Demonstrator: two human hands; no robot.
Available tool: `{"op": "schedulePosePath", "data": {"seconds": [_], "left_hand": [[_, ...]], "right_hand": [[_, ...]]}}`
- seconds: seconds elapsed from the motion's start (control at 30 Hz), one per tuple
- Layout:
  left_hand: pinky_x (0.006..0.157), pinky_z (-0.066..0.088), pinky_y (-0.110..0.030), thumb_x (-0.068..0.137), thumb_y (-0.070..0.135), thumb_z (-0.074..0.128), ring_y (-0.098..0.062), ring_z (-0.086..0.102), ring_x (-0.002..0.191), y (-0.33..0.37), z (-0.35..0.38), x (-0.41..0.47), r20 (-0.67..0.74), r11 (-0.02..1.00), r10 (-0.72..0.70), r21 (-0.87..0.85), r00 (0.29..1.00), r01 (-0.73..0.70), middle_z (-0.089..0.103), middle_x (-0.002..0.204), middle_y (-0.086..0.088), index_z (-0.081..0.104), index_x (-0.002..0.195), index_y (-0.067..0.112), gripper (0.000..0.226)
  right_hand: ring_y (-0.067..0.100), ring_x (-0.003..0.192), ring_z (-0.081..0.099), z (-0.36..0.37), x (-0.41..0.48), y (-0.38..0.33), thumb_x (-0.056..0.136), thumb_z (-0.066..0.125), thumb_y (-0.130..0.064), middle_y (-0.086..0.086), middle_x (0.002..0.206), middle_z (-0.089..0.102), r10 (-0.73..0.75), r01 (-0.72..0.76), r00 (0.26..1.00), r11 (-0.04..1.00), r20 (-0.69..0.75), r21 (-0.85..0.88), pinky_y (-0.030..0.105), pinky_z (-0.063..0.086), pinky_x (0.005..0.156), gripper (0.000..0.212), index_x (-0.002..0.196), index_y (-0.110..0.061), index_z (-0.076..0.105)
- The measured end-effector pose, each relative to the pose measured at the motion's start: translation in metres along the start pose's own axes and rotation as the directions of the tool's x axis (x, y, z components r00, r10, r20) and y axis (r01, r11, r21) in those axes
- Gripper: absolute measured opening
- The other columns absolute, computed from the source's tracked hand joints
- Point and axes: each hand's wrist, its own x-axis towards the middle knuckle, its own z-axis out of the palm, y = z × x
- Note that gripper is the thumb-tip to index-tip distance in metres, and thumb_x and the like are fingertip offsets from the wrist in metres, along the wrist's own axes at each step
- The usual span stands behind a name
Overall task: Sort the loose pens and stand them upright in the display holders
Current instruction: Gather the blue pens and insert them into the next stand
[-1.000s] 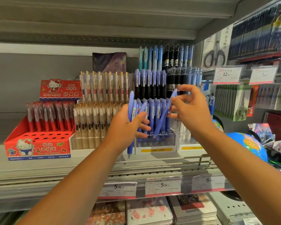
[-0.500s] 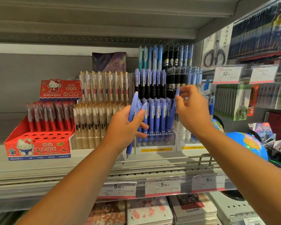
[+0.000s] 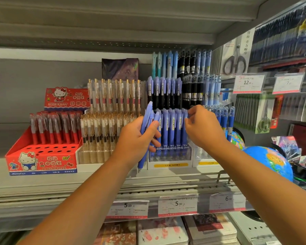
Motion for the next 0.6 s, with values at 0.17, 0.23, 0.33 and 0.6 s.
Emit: {"op": "schedulePosePath", "data": {"seconds": [0.17, 0.23, 0.33, 0.6], "left_hand": [[0.062, 0.057, -0.024, 0.102, 0.029, 0.051, -0.012, 0.067, 0.065, 0.001, -0.002, 0.0, -0.004, 0.995, 0.029, 0.093, 1.0, -0.029, 0.071, 0.082, 0.006, 0.063, 0.096, 0.026, 0.014], [0.058, 0.053, -0.02, 0.102, 0.032, 0.051, -0.01, 0.06, 0.058, 0.001, -0.003, 0.001, -0.025, 0.987, 0.043, 0.153, 0.999, -0.039, 0.07, 0.079, 0.009, 0.066, 0.089, 0.024, 0.021], [0.05, 0.044, -0.02, 0.102, 0.035, 0.05, -0.007, 0.046, 0.047, 0.002, -0.004, 0.001, -0.048, 0.98, 0.06, 0.193, 0.997, -0.05, 0.066, 0.071, 0.013, 0.068, 0.083, 0.02, 0.03], [0.061, 0.045, -0.018, 0.103, 0.033, 0.048, 0.001, 0.059, 0.064, 0.007, -0.001, 0.001, -0.055, 0.992, 0.035, 0.124, 0.998, -0.028, 0.07, 0.082, 0.015, 0.061, 0.098, 0.032, 0.014]], "right_hand": [[0.029, 0.081, 0.06, -0.002, -0.003, -0.001, 0.1, 0.049, -0.017, 0.01, 0.098, 0.062, 0.004, -0.003, 1.0, 0.999, 0.023, -0.044, 0.051, 0.055, 0.073, 0.025, 0.124, -0.009, 0.05], [0.03, 0.085, 0.061, -0.003, -0.004, 0.0, 0.1, 0.05, -0.016, 0.01, 0.103, 0.064, -0.007, 0.009, 0.999, 0.999, 0.042, -0.037, 0.051, 0.055, 0.076, 0.028, 0.127, -0.011, 0.049], [0.029, 0.074, 0.062, -0.007, -0.007, 0.0, 0.098, 0.049, -0.017, 0.007, 0.084, 0.066, -0.043, 0.049, 0.997, 0.994, 0.057, -0.099, 0.049, 0.056, 0.068, 0.032, 0.13, -0.016, 0.049], [0.016, 0.07, 0.066, -0.023, -0.012, -0.024, 0.094, 0.062, -0.022, -0.007, 0.083, 0.065, -0.15, 0.126, 0.986, 0.955, 0.071, 0.268, 0.038, 0.058, 0.063, 0.017, 0.111, -0.024, 0.063]]}}
